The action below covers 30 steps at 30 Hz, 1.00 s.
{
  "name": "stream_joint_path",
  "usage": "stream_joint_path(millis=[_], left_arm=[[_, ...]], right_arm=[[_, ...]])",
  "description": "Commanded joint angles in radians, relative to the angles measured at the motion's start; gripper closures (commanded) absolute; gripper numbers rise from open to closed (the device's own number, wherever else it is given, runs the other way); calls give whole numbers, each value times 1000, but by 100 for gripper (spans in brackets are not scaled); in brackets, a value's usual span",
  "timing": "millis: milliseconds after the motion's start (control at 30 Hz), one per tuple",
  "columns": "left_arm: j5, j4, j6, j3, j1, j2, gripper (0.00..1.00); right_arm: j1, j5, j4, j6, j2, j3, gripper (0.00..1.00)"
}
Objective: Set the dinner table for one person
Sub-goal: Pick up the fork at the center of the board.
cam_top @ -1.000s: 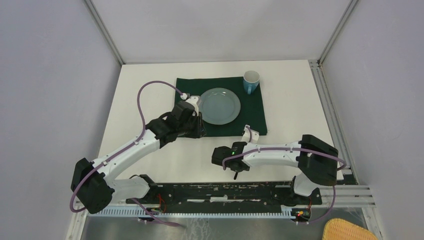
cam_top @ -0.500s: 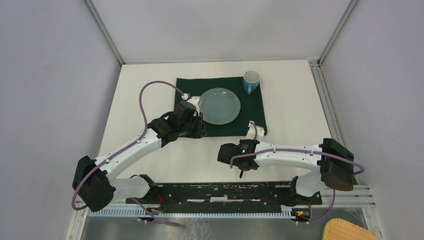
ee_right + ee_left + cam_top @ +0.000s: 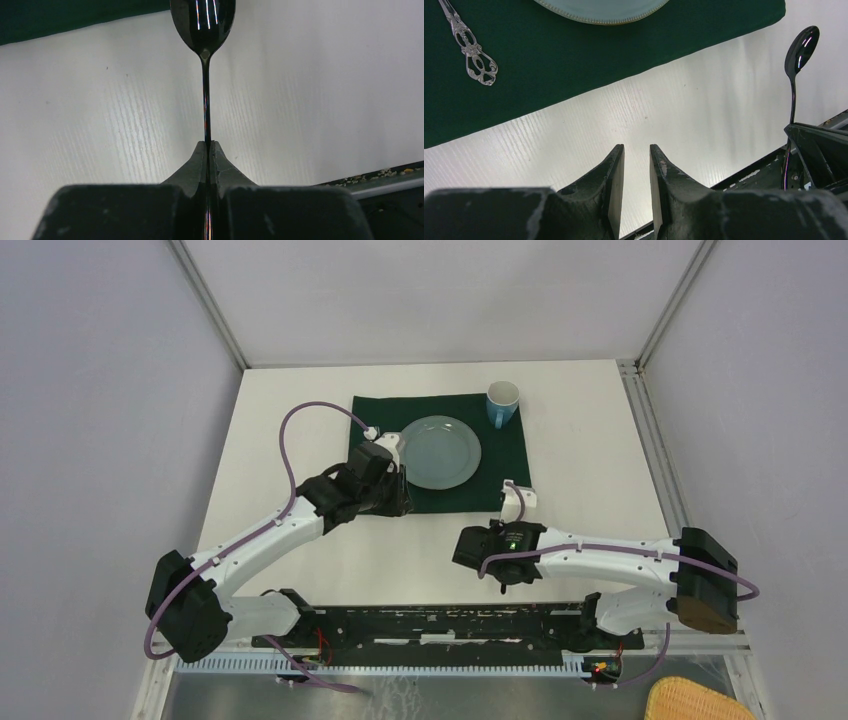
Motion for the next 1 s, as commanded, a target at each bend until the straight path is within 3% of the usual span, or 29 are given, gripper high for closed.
stream_joint_path(millis=[0,400,967], left_arm=[[-5,47,15,3,2,1,68],[-8,42,9,-3,2,-10,69],[-38,28,18,2,2,-12,69]], right_arm=[[-30,59,49,-128,-19,-12,100],[-229,-42,278,-414,-4,-36,100],[-442,-191,493,-701,195,120,100]])
